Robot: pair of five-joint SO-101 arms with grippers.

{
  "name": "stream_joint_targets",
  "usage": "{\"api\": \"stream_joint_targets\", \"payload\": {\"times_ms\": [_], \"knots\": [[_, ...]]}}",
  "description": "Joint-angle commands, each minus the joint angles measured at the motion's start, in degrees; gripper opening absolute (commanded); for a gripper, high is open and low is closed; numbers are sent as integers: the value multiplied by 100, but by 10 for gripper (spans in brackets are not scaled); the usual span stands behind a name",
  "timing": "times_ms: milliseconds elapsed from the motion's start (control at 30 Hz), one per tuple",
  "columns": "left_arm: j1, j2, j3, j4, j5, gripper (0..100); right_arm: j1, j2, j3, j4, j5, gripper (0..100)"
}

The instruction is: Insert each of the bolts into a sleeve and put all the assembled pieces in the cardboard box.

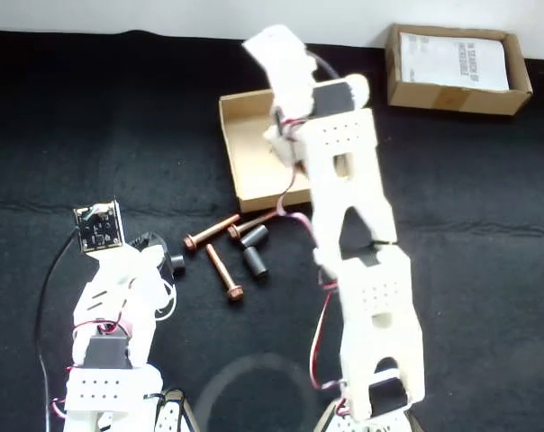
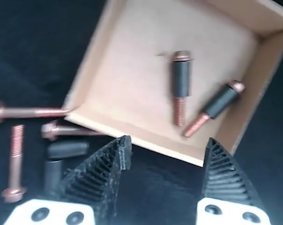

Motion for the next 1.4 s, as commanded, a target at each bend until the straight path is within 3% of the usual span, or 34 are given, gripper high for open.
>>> {"api": "stream_joint_targets", "payload": {"times_ms": [0, 367, 633, 867, 1167, 1367], "knots": [[-22, -57, 154, 9, 26, 37, -532, -1499, 1235, 57, -44, 228], [-22, -57, 154, 9, 26, 37, -857, -3556, 4848, 22, -44, 228], [-22, -57, 154, 9, 26, 37, -892, -3855, 6624, -1138, -44, 228], [-22, -57, 154, 9, 26, 37, -1051, -3837, 7407, -2123, -70, 228], [-22, -57, 154, 9, 26, 37, -1824, -3829, 7881, -2835, -79, 228], [-22, -57, 154, 9, 26, 37, -1771, -3767, 7899, -3196, -62, 228]]}}
